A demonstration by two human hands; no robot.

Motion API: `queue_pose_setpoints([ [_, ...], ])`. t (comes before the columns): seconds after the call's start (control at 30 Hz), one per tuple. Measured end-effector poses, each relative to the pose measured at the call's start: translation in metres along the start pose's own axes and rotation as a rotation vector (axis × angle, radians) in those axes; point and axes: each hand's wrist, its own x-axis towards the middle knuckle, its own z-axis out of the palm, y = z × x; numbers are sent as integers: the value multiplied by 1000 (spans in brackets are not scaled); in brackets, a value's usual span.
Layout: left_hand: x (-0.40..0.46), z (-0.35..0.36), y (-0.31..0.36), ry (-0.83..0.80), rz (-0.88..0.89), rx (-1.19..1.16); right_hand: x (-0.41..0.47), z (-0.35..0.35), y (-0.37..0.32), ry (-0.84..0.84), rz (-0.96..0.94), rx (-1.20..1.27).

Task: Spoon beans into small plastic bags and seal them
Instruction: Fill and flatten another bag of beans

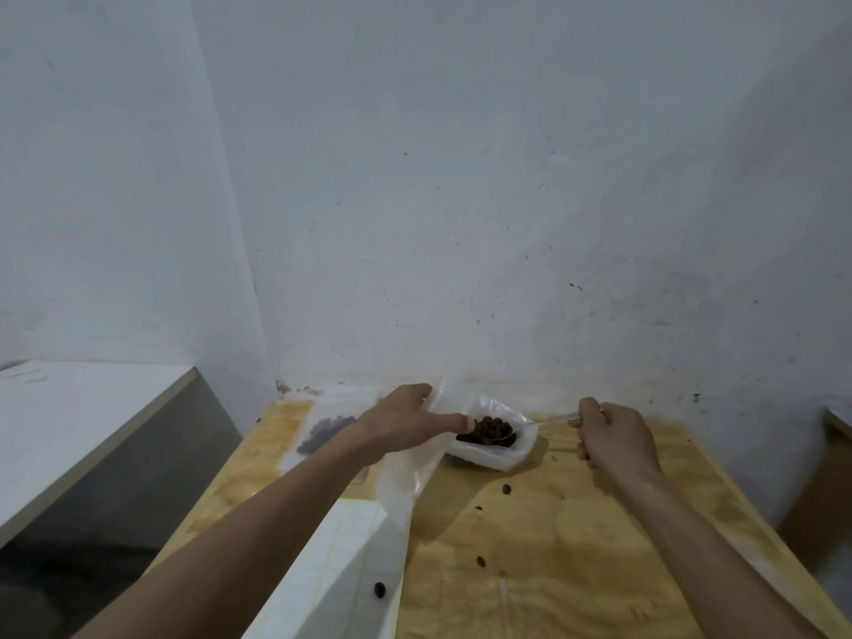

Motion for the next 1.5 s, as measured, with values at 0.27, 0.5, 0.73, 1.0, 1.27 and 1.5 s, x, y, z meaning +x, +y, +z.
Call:
queue_pose_setpoints([
  [0.27,-27,-16,-3,93,221,119,8,-21,-42,35,-64,149],
  [0.5,-25,-15,-5,92,160,169,-4,-19,-85,-43,-265,64],
  [0.73,-26,-10,6,93,124,127,-15,-17,-96,93,-603,-251],
  [1.0,-17,-2,9,-60,-86,-108,-13,-10,-46,113,-539,-598],
  [1.27,-7,18,38,-39,-27,-176,-6,27,-4,33,-65,-337],
  [1.5,-9,1,26,15,-35,-94,-6,14,4,-41,65,-68],
])
